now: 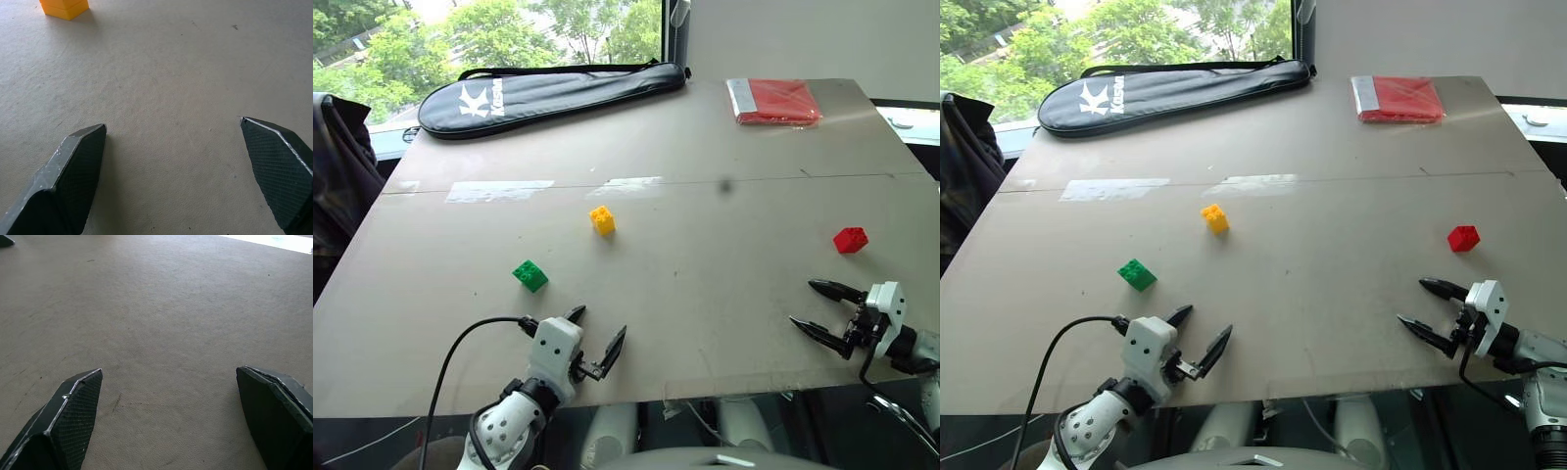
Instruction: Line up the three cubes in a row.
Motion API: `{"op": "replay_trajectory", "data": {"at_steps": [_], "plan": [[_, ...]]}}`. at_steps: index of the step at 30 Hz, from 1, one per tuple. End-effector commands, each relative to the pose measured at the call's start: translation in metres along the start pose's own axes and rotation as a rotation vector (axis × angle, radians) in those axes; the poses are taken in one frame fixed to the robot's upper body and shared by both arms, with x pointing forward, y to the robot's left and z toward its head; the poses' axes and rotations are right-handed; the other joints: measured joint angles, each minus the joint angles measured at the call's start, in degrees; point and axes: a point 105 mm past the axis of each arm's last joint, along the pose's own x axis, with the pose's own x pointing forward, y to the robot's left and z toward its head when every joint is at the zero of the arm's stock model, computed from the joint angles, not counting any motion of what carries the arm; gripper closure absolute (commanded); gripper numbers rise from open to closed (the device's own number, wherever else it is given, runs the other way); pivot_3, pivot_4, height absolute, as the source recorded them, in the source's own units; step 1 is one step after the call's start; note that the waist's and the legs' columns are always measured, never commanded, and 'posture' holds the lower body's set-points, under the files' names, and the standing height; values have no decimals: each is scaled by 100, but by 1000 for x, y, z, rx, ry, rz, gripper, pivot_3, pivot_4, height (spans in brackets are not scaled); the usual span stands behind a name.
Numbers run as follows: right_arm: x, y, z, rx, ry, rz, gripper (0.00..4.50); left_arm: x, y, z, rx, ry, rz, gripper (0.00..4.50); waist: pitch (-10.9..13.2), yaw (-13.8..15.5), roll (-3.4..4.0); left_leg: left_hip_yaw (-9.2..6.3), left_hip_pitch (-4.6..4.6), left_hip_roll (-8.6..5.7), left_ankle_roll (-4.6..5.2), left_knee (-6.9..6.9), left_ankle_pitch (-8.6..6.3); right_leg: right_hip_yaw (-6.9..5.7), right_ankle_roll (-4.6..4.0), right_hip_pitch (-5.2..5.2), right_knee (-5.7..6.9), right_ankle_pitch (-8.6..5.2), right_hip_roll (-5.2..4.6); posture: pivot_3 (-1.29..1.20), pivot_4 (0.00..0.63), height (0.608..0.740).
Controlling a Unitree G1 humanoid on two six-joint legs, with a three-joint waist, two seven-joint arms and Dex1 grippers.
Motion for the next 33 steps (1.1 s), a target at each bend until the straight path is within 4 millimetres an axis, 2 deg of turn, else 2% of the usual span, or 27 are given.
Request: {"op": "replay_trajectory", "data": {"at_steps": [1,10,23,26,29,33], "plan": [[0,-3,3,-44,9,-4,0,2,-8,12,-60,-83,-40,23,0,0,0,0,0,0,0,0,0,0,0,0,0,0,0,0,150,694],[-4,0,-2,-48,48,-39,0,8,-6,15,-68,-144,-83,23,-4,4,0,2,2,0,0,0,0,0,0,1,2,0,1,0,150,694],[-14,0,0,-41,7,-184,0,10,-7,20,-32,-147,-154,23,-5,2,0,1,2,0,0,0,0,0,0,1,1,0,1,0,150,694],[-18,-15,4,-41,-7,-338,0,15,-12,24,79,-157,-251,23,-6,3,1,1,2,1,0,0,0,1,0,1,2,0,2,0,150,694],[-22,-28,10,-55,-10,-464,0,23,-9,35,62,-182,-267,23,-8,6,7,3,2,0,0,1,0,2,0,0,4,0,2,0,150,694],[-36,-61,22,-59,-13,-665,0,24,-27,56,20,-204,-469,23,-7,-15,11,4,0,-1,0,0,0,4,-6,-2,4,4,3,0,150,694]]}}
